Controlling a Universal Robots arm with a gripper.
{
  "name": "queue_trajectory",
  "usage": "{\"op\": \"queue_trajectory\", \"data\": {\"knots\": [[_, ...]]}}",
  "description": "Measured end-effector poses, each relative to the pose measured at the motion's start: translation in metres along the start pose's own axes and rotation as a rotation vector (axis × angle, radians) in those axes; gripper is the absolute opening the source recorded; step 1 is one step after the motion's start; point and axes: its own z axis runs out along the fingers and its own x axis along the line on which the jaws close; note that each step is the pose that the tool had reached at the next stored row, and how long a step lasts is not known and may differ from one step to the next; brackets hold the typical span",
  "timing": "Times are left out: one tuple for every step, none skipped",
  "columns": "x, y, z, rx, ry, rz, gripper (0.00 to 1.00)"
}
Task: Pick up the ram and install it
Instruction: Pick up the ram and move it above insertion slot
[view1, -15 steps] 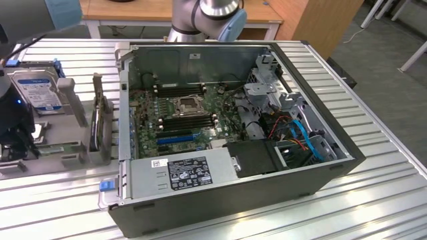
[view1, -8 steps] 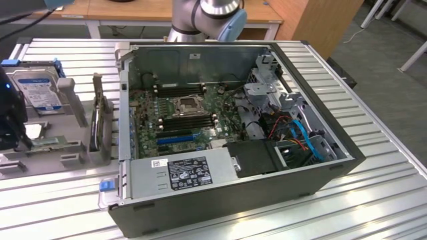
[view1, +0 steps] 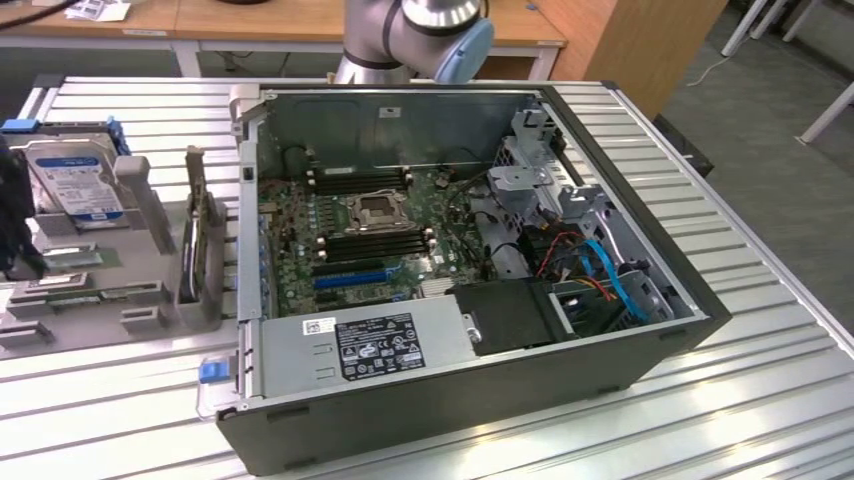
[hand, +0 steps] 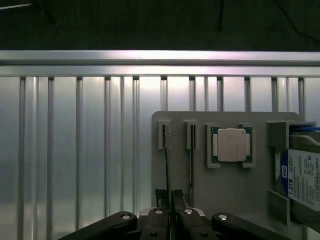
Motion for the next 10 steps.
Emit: {"op": "queue_trajectory", "data": {"knots": [[0.0,0.0002,-0.0045,0.0001,0.0,0.0,0.14],[0.0,0.0003,-0.0092,0.0001,0.0001,0.0,0.14],[0.0,0.0005,-0.0139,0.0001,0.0002,0.0,0.14],[0.0,0.0007,-0.0182,0.0,0.0002,0.0,0.14],[0.0,0.0009,-0.0227,0.0,0.0003,0.0,0.14],[-0.001,0.0012,-0.0272,0.0001,0.0003,0.0,0.14],[-0.001,0.0013,-0.0316,0.0002,0.0003,0.0,0.14],[-0.001,0.0016,-0.0366,0.0001,0.0003,0.0,0.14],[-0.001,0.0018,-0.0411,0.0,0.0004,0.0,0.14],[-0.001,0.002,-0.0456,0.0,0.0005,0.001,0.14]]}}
